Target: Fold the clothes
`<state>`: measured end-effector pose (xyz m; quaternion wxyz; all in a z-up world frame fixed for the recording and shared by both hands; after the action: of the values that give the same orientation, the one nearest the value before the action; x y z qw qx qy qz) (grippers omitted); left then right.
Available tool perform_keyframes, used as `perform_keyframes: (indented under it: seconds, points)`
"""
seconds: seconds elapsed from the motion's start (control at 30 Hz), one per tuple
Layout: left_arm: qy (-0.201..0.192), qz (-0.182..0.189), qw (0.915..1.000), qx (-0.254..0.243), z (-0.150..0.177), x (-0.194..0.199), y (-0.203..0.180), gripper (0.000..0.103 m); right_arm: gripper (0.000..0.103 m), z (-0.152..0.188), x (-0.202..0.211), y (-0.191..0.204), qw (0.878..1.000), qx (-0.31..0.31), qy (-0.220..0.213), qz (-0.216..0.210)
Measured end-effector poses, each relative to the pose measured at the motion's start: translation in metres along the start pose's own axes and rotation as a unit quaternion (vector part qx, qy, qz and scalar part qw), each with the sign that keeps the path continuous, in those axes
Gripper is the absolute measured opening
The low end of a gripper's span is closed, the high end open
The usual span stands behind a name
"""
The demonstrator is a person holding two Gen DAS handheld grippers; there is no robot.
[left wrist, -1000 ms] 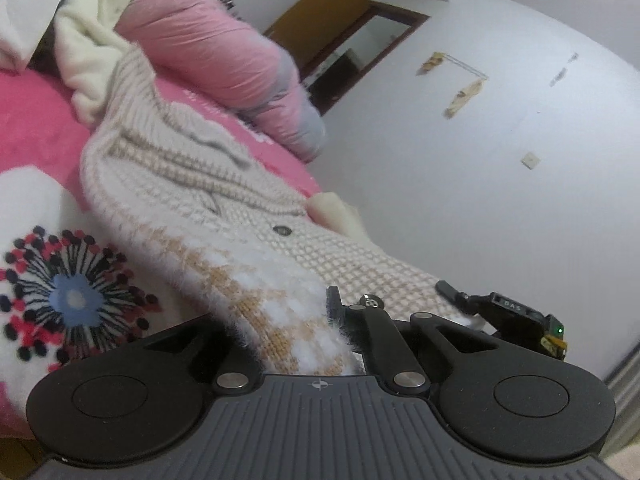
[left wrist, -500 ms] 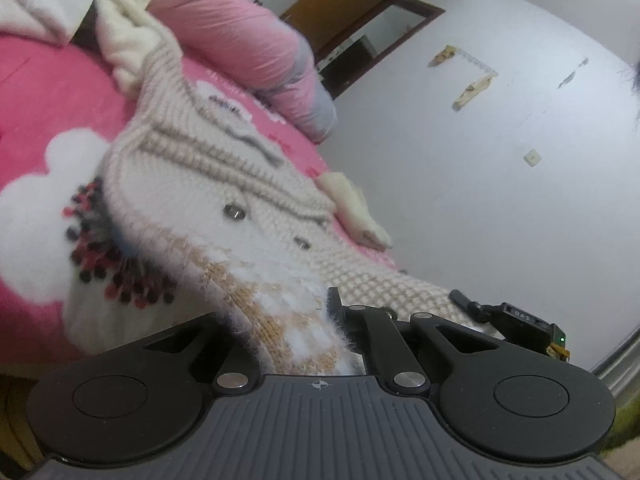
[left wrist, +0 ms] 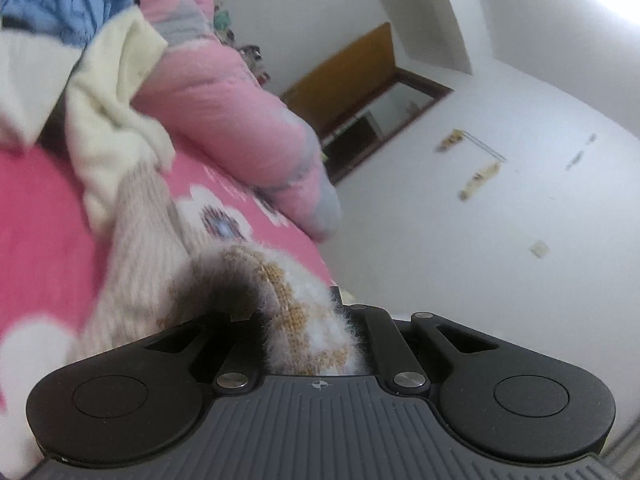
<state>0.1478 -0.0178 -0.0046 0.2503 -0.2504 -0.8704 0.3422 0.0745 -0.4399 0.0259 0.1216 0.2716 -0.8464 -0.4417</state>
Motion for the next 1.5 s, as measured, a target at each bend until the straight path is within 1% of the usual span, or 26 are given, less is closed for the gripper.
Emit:
perform_keyframes:
  seconds: [0.1, 0.23, 0.4, 0.47, 0.53, 0.6, 0.63, 0.67, 0.7, 0.73, 0.8, 0.83, 0.9, 0.93, 1.03, 1.07, 1.1, 1.23, 1.33, 1.4, 1.47, 1.5]
  points:
    - [0.004, -0.015, 0.9999, 0.000, -0.022, -0.036, 0.010, 0.003, 0.007, -0.019, -0.041, -0.020, 1.000, -0.008, -0.001, 0.001]
    - [0.030, -0.039, 0.9987, 0.008, -0.043, -0.088, 0.031, 0.003, 0.007, -0.038, -0.096, -0.062, 0.999, -0.034, 0.007, 0.025]
    - [0.056, -0.072, 0.9956, 0.023, -0.058, -0.137, 0.068, 0.003, 0.007, -0.051, -0.148, -0.120, 0.996, -0.070, 0.024, 0.057]
    - [0.082, -0.083, 0.9924, 0.039, -0.059, -0.160, 0.089, 0.005, 0.008, -0.051, -0.168, -0.150, 0.993, -0.088, 0.038, 0.071]
    - [0.123, -0.096, 0.9844, 0.082, -0.056, -0.181, 0.114, 0.009, 0.009, -0.047, -0.186, -0.187, 0.987, -0.127, 0.061, 0.083]
    - [0.155, -0.085, 0.9739, 0.142, -0.052, -0.195, 0.136, 0.013, 0.010, -0.040, -0.199, -0.223, 0.975, -0.185, 0.082, 0.089]
    - [0.163, -0.062, 0.9692, 0.173, -0.053, -0.196, 0.141, 0.019, 0.010, -0.036, -0.203, -0.238, 0.968, -0.214, 0.090, 0.091]
    - [0.171, -0.039, 0.9631, 0.204, -0.054, -0.197, 0.146, 0.026, 0.010, -0.036, -0.205, -0.245, 0.965, -0.229, 0.096, 0.085]
    - [0.173, -0.015, 0.9564, 0.235, -0.057, -0.196, 0.148, 0.028, 0.011, -0.037, -0.207, -0.248, 0.963, -0.237, 0.101, 0.077]
    - [0.173, 0.010, 0.9468, 0.271, -0.062, -0.194, 0.152, 0.033, 0.013, -0.038, -0.208, -0.250, 0.962, -0.244, 0.105, 0.069]
    - [0.170, 0.040, 0.9342, 0.311, -0.072, -0.191, 0.159, 0.037, 0.024, -0.042, -0.210, -0.252, 0.958, -0.260, 0.108, 0.054]
    - [0.165, 0.044, 0.9317, 0.321, -0.077, -0.190, 0.161, 0.040, 0.027, -0.045, -0.210, -0.255, 0.955, -0.272, 0.106, 0.047]
    - [0.142, 0.046, 0.9373, 0.315, -0.091, -0.182, 0.160, 0.044, 0.047, -0.053, -0.210, -0.255, 0.954, -0.283, 0.092, 0.036]
    - [0.130, 0.047, 0.9399, 0.312, -0.097, -0.179, 0.159, 0.046, 0.048, -0.059, -0.209, -0.254, 0.955, -0.283, 0.085, 0.033]
    - [0.083, 0.038, 0.9545, 0.284, -0.115, -0.166, 0.159, 0.052, 0.055, -0.079, -0.205, -0.249, 0.961, -0.267, 0.063, 0.033]
    - [0.072, 0.033, 0.9585, 0.274, -0.120, -0.161, 0.159, 0.053, 0.062, -0.083, -0.202, -0.247, 0.963, -0.261, 0.054, 0.037]
    - [0.060, 0.027, 0.9622, 0.264, -0.124, -0.157, 0.159, 0.053, 0.064, -0.087, -0.199, -0.244, 0.965, -0.255, 0.045, 0.040]
    - [0.034, -0.016, 0.9758, 0.215, -0.124, -0.126, 0.157, 0.053, 0.066, -0.093, -0.172, -0.228, 0.973, -0.223, 0.021, 0.049]
    - [0.033, -0.045, 0.9837, 0.171, -0.116, -0.100, 0.152, 0.054, 0.069, -0.089, -0.141, -0.211, 0.980, -0.187, 0.015, 0.064]
    - [0.036, -0.060, 0.9884, 0.135, -0.103, -0.078, 0.144, 0.058, 0.072, -0.085, -0.117, -0.199, 0.984, -0.160, 0.014, 0.078]
    - [0.042, -0.073, 0.9913, 0.101, -0.080, -0.056, 0.134, 0.064, 0.074, -0.071, -0.093, -0.189, 0.985, -0.136, 0.024, 0.099]
    - [0.048, -0.081, 0.9914, 0.090, -0.066, -0.050, 0.132, 0.066, 0.075, -0.064, -0.081, -0.184, 0.986, -0.124, 0.029, 0.110]
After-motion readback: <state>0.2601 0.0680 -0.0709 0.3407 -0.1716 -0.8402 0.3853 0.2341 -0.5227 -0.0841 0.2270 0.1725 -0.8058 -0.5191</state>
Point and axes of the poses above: each gripper's, at about its wrist camera, not at the fingertips, and x roughly against the way its jaws point, y to its left, z to its underside, the point moved 8 cm from there along -x, roughly the way its jaws point, and after that the axes turned 9 degrees about -z, right-handed, at the moved point
